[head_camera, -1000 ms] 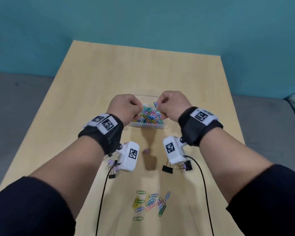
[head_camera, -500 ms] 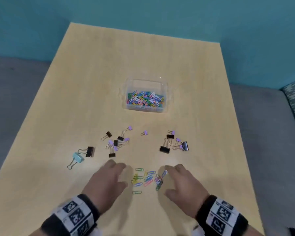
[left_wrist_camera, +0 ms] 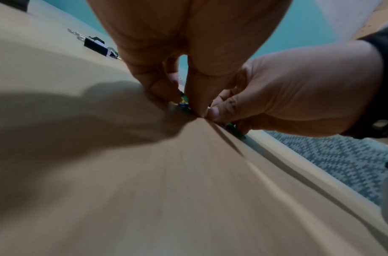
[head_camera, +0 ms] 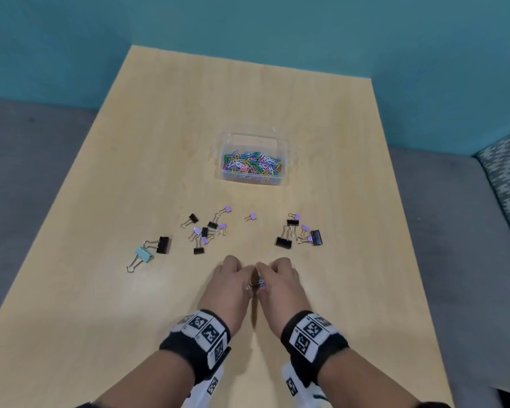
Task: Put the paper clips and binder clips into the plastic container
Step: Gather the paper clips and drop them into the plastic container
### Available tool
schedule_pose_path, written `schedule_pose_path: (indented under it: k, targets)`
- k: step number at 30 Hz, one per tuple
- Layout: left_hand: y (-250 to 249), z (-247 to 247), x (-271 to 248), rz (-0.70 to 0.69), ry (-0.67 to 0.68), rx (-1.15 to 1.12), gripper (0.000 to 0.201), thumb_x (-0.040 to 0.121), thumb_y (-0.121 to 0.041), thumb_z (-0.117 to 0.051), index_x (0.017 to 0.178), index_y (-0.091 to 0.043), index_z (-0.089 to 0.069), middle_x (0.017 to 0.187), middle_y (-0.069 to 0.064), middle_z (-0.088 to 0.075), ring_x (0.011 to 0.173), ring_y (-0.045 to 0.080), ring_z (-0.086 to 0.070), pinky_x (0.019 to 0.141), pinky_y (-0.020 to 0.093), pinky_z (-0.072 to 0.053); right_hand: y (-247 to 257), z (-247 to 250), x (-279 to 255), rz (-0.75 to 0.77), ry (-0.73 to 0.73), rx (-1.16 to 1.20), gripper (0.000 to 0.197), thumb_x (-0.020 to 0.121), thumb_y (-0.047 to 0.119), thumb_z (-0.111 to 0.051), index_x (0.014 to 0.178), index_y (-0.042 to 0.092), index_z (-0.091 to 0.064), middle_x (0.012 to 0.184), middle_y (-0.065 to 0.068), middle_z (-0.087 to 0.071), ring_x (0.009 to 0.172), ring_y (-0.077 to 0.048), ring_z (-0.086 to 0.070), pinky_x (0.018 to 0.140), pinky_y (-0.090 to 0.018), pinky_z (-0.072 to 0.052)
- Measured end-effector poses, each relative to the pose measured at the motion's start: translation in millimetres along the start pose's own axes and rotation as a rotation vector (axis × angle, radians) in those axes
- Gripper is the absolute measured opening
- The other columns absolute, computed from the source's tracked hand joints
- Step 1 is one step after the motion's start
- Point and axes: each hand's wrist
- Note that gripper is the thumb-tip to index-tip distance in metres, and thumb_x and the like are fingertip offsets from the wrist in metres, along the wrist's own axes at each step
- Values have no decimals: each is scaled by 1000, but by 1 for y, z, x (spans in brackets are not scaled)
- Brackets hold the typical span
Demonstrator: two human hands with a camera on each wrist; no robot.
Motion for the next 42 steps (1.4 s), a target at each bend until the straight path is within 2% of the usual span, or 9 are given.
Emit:
schedule_pose_path:
  k: [5,11,18,22,27,33,37,40,42]
  targets:
    - [7,-6,5,-20,-41,38,13,84,-14,-59,96,-18,-63,95,-2,-43,78,16,-46,65,28,-44,-5,-2,5,60,1,-51,20,87,4,-45,100,17,-53,105,-4,-42,93,-23,-41,76,-33,-43]
    - [3,-2,7,-27,-16,121,19,79,-1,-53,91,-14,-60,93,3,-46,71,18,-38,58,28,-31,-5,2,10,69,57,-135,27,80,-4,-44,97,17,-49,103,-5,-43,82,-19,-33,67,-28,-29]
    - [-7,8,9,35,23,181,19,85,-3,-44,92,-15,-56,93,1,-42,68,19,-34,60,28,-26,-5,14,16,45,130,-120,20,85,-1,-43,96,14,-51,103,-6,-46,78,-20,-37,65,-30,-28]
    - [-12,14,13,76,78,155,22,83,-2,-42,94,-16,-55,89,-2,-36,66,20,-37,59,29,-29,-8,17,21,9,147,-82,15,87,2,-45,89,16,-51,93,0,-42,73,-21,-42,63,-29,-31]
    - [-14,20,19,120,109,93,19,77,1,-43,84,-16,-49,85,-2,-37,58,17,-35,54,28,-27,-12,20,28,-17,165,-25,10,83,3,-47,80,12,-51,87,0,-45,72,-23,-48,61,-32,-38]
    - [-5,22,28,149,171,-10,24,75,-1,-50,68,-23,-45,84,-5,-45,68,18,-48,49,19,-27,-22,22,32,-33,210,69,10,82,7,-50,79,15,-54,89,3,-50,75,-18,-50,56,-19,-32]
    - [2,30,29,208,216,-115,22,69,-2,-53,64,-23,-50,78,-6,-53,69,16,-53,54,23,-40,-28,29,34,-32,231,136,16,81,9,-53,73,23,-50,81,9,-46,68,-11,-46,54,-15,-32]
    - [5,44,30,322,201,-411,15,66,-2,-53,63,-16,-58,66,0,-63,56,16,-59,58,34,-53,-28,42,35,-60,259,198,11,79,9,-57,73,19,-55,77,8,-50,63,-7,-48,56,-16,-36]
    - [4,60,37,397,163,-695,10,64,-1,-58,61,-11,-59,62,8,-63,50,15,-57,61,39,-55,-26,56,41,-96,262,280,10,77,8,-57,73,17,-58,70,8,-54,58,-9,-50,57,-24,-45]
Point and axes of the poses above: each hand's wrist, its own x-axis towards the middle knuckle, its own z-axis out of the back of the hand, y = z × x
